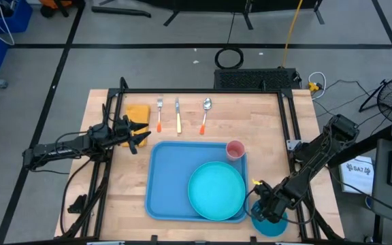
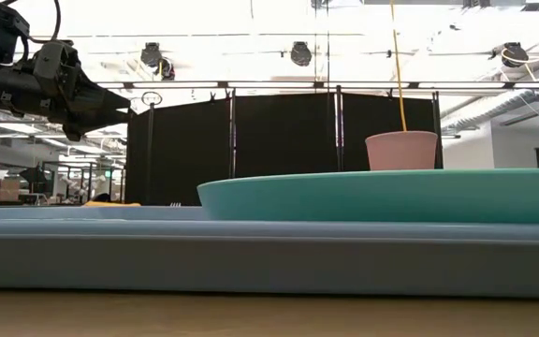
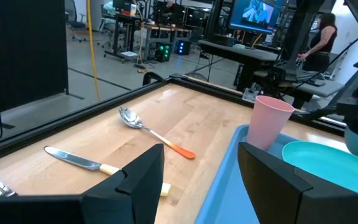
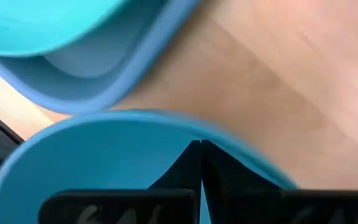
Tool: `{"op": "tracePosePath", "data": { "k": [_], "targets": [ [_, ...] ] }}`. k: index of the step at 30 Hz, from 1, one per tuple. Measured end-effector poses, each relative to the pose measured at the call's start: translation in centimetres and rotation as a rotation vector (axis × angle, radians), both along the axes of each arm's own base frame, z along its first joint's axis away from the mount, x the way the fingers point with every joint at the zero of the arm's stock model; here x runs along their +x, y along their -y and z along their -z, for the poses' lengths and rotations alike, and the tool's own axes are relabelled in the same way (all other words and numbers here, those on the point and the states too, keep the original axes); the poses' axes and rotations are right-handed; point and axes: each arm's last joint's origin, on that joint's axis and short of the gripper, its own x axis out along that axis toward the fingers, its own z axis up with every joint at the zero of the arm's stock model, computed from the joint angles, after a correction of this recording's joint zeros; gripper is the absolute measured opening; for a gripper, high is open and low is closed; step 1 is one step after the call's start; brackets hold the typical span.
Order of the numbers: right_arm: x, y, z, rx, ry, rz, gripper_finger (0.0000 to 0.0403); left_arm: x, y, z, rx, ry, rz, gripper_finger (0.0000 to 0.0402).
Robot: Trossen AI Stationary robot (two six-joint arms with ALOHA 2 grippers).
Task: Set up tray
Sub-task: Put the blue bowl on the blue plate
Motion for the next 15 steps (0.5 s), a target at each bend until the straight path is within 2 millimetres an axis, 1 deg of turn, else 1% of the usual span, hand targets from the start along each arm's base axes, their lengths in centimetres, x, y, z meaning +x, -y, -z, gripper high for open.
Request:
{"op": "tracePosePath", "data": {
  "k": [6, 10, 15],
  "targets": [
    [-0.1, 0.4, 0.1, -0.08, 0.029, 0.013, 0.0, 0.0, 0.0, 0.0, -0.001, 0.0, 0.0, 0.0209],
    [-0.4, 0.9, 0.2, -0.145, 0.012, 0.016, 0.0, 0.0, 0.0, 0.0, -0.001, 0.0, 0.0, 0.0209],
    [-0.6, 1.7, 0.3, -0.272, 0.038, 0.022, 0.0, 0.0, 0.0, 0.0, -0.002, 0.0, 0.0, 0.0209]
  ]
}}
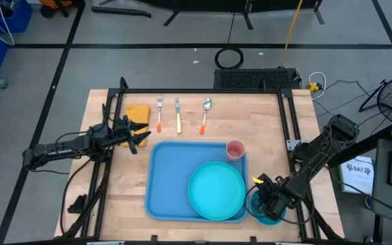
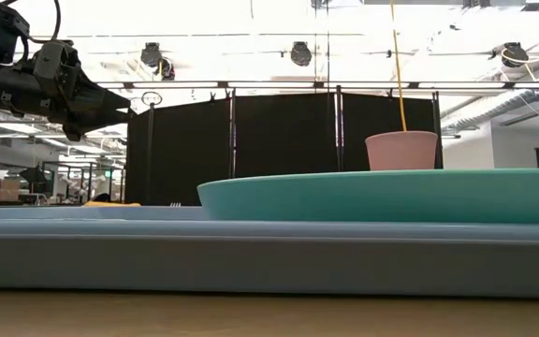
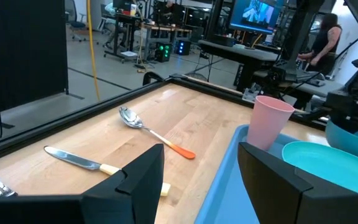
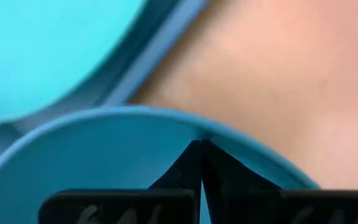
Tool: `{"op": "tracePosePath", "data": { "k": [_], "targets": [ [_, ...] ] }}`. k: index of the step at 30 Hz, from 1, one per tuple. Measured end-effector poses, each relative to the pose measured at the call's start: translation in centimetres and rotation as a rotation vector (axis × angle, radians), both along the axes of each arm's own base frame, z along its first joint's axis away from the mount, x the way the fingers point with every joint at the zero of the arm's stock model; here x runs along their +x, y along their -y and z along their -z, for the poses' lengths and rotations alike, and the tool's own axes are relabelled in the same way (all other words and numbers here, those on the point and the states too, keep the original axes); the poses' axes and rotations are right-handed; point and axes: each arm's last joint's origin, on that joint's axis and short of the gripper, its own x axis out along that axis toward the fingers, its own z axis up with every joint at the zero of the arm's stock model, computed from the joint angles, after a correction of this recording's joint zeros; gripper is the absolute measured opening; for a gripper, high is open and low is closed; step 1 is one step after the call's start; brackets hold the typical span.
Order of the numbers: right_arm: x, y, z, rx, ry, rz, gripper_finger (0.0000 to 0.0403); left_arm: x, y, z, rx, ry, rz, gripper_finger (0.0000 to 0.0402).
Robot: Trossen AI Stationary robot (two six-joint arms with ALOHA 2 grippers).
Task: Set up tray
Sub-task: Put the blue bowl on the blue plate
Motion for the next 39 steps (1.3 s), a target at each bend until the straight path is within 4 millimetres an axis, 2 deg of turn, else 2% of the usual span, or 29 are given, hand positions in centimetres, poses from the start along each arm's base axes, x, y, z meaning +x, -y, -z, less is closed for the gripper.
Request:
{"op": "tracePosePath", "data": {
  "k": [11, 15, 22, 25, 28, 33, 39],
  "targets": [
    [1.2, 1.0, -0.2, -0.132, 0.126, -0.005, 0.0, 0.0, 0.0, 0.0, 0.0, 0.0, 0.0, 0.0209],
    [0.8, 1.0, -0.2, -0.059, 0.034, -0.03, 0.0, 0.0, 0.0, 0.0, 0.0, 0.0, 0.004, 0.0209],
    [1.2, 0.3, -1.7, 0.099, 0.106, -0.06, 0.0003, 0.0, 0.0, 0.0, 0.0, -0.001, 0.005, 0.0209],
    [1.9, -0.5, -2.1, 0.156, 0.188, -0.199, 0.0017, 0.0, 0.0, 0.0, 0.003, -0.001, 0.005, 0.0209],
    [2.9, -0.5, -2.4, 0.17, 0.247, -0.252, 0.0037, 0.0, 0.0, 0.0, 0.003, -0.002, 0.005, 0.0209],
    [3.6, 0.6, -3.5, 0.209, 0.284, -0.226, 0.0081, 0.0, 0.0, 0.0, 0.003, -0.002, 0.005, 0.0209],
    [3.1, 2.0, -5.6, 0.247, 0.339, -0.183, 0.0127, 0.0, 0.0, 0.0, 0.002, -0.001, 0.005, 0.0209]
  ]
}}
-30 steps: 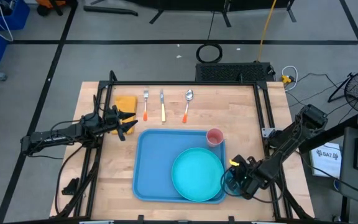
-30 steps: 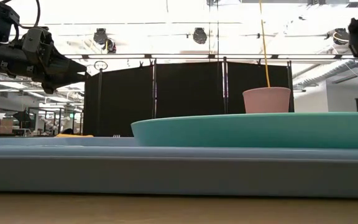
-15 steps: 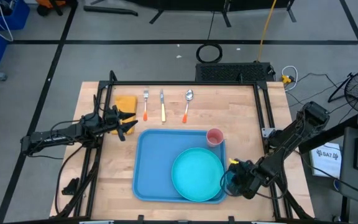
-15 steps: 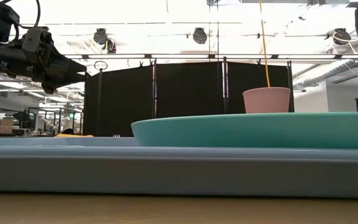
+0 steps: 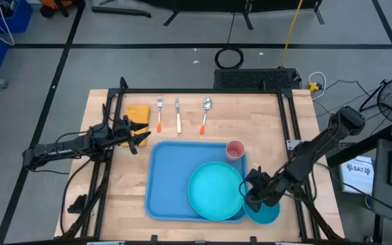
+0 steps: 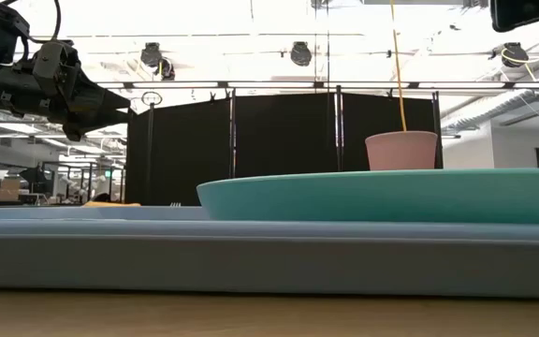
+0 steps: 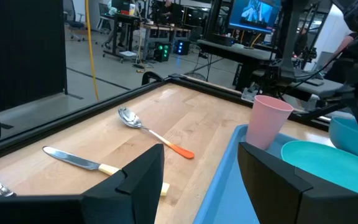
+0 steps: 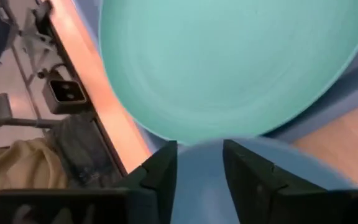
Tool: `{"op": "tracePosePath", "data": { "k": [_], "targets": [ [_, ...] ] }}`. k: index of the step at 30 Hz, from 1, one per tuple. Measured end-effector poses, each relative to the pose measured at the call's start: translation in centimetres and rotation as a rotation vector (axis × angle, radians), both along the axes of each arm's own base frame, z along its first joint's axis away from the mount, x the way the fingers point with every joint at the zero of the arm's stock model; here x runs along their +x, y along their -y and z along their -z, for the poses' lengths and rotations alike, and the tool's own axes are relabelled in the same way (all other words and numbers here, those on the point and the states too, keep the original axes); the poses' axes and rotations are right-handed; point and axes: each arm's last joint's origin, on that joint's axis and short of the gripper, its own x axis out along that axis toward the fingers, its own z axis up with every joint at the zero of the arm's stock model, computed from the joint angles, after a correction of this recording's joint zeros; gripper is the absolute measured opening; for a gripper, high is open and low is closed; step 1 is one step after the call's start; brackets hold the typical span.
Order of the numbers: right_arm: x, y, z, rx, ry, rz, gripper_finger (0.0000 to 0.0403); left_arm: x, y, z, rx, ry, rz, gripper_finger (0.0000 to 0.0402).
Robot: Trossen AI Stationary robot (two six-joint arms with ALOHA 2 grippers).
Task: Set up tray
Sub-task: Put the blue bowl on the blue plate
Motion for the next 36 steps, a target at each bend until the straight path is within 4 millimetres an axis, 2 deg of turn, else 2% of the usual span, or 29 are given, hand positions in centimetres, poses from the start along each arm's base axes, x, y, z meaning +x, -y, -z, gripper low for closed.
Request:
{"op": "tracePosePath", "data": {
  "k": [4, 13, 17, 25, 36],
  "targets": [
    [-1.0, 1.0, -0.7, -0.011, -0.042, 0.025, 0.0134, 0.0, 0.0, 0.0, -0.001, 0.0, 0.0, 0.0209],
    [-4.4, 3.1, -1.3, 0.046, -0.357, 0.087, 0.0124, 0.0, 0.0, 0.0, -0.001, 0.0, 0.001, 0.0209],
    [-5.3, 3.8, -1.7, 0.035, -0.397, 0.097, 0.0124, 0.0, 0.0, 0.0, -0.001, 0.0, 0.001, 0.0209],
    [-6.0, 4.2, -1.6, 0.022, -0.486, 0.102, 0.0123, 0.0, 0.0, 0.0, -0.003, 0.001, 0.001, 0.0209],
    [-5.5, 3.8, -0.5, -0.033, -0.545, 0.069, 0.0123, 0.0, 0.0, 0.0, -0.002, 0.0, 0.002, 0.0209]
  ]
}}
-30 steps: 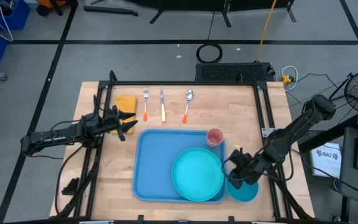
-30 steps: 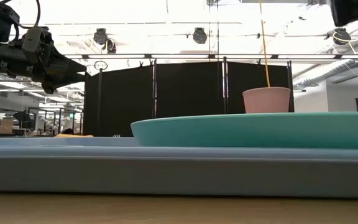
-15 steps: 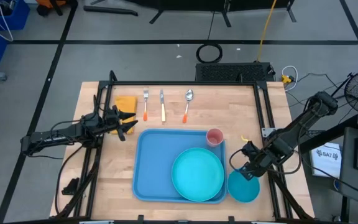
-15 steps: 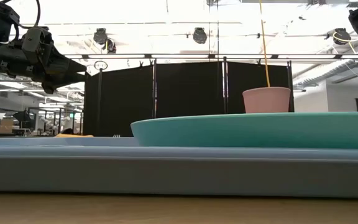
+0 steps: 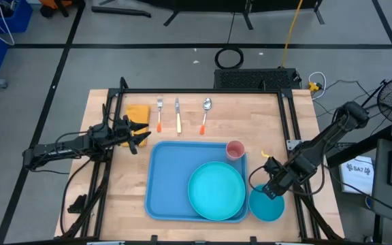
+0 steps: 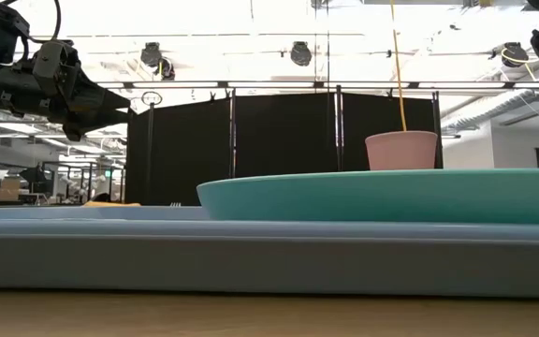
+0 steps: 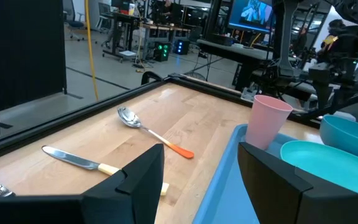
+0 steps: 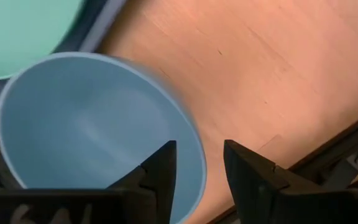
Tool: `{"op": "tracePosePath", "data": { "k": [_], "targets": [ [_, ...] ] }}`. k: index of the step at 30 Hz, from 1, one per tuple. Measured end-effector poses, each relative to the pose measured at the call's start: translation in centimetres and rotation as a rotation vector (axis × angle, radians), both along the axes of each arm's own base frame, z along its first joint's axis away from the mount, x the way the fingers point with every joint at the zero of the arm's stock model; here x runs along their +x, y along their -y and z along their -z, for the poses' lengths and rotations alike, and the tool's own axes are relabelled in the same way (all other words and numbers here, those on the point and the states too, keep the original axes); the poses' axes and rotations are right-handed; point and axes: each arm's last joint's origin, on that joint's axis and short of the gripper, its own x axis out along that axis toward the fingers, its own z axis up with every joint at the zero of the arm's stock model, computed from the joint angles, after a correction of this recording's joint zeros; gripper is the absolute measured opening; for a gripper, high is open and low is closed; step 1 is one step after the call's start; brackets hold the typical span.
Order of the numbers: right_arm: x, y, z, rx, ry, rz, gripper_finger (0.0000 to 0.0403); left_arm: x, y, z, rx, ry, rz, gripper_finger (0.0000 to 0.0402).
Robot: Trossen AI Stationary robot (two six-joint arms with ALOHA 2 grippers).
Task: Set up tray
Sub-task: Put the blue bowl on the blue plate
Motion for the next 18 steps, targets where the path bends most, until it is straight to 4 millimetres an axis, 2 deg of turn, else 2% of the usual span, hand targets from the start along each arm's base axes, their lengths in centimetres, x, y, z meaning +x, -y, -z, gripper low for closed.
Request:
{"op": "tracePosePath", "data": {
  "k": [10, 12, 15, 18],
  "targets": [
    [-0.3, -0.2, 3.9, 0.1, -0.065, 0.014, 0.0115, 0.0, 0.0, 0.0, 0.0, 0.0, 0.0, 0.0209],
    [-0.4, 0.0, 4.5, 0.098, -0.063, 0.022, 0.0092, 0.0, 0.0, 0.0, 0.0, 0.0, 0.0, 0.0209],
    [-0.3, 0.0, 4.6, 0.071, -0.028, 0.013, 0.0025, 0.0, 0.0, 0.0, 0.0, 0.0, 0.0, 0.0209],
    [-0.3, 0.0, 4.6, 0.07, -0.01, -0.002, 0.0008, 0.0, 0.0, 0.0, 0.0, 0.0, 0.0, 0.0209]
  ]
}}
